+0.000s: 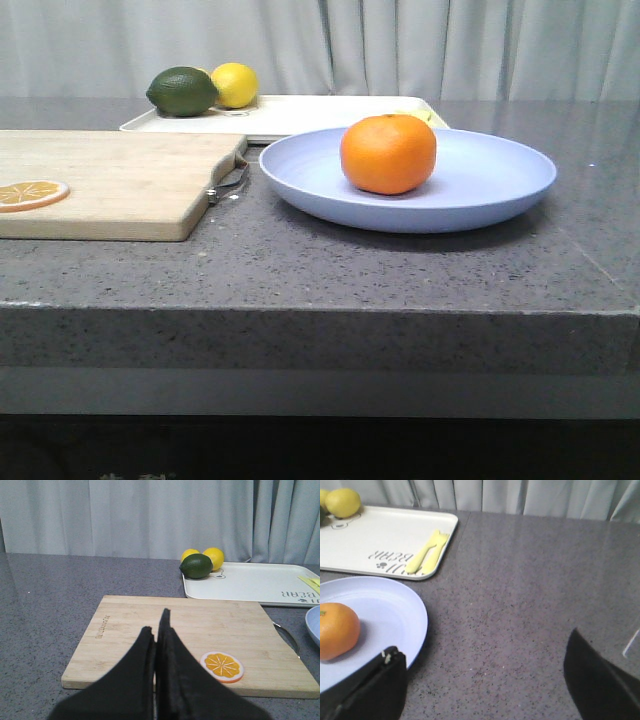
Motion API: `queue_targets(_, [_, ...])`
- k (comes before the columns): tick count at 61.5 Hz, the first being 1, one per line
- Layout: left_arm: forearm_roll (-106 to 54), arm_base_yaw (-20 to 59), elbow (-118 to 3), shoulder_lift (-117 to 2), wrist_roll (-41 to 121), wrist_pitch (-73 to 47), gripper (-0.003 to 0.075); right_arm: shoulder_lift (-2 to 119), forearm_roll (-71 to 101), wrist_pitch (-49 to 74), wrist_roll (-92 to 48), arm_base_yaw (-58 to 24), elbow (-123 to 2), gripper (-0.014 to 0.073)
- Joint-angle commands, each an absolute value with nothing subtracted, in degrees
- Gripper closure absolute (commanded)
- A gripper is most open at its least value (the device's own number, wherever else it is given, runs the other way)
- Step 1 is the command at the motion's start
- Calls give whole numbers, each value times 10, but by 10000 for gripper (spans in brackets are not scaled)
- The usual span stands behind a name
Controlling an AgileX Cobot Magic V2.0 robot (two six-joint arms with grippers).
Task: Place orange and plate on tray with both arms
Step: 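Lower the right gripper to the plate rim nearest it and grip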
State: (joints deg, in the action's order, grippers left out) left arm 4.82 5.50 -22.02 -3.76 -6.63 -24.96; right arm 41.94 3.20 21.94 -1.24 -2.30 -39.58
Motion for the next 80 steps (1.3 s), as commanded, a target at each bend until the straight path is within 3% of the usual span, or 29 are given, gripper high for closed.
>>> queue_targets(1, [49,53,-234,-44,-68,-199,738,479,48,219,-16,-23,-452,-48])
queue_targets(30, [49,53,-234,-44,-68,-199,738,821,172,307,-16,-72,-649,-45])
queue_targets(46, [49,53,-234,-44,-68,-199,738,896,180,301,-16,-98,-679,138])
queue_targets(61, [49,53,-234,-44,-68,-199,738,917,180,301,-16,-96,-680,162])
queue_targets(68, [49,53,-234,-44,-68,-199,738,917,180,303,-16,-96,-680,296])
queue_targets(80, [49,53,-234,-44,-68,-199,738,917,180,306,-16,-96,-680,658])
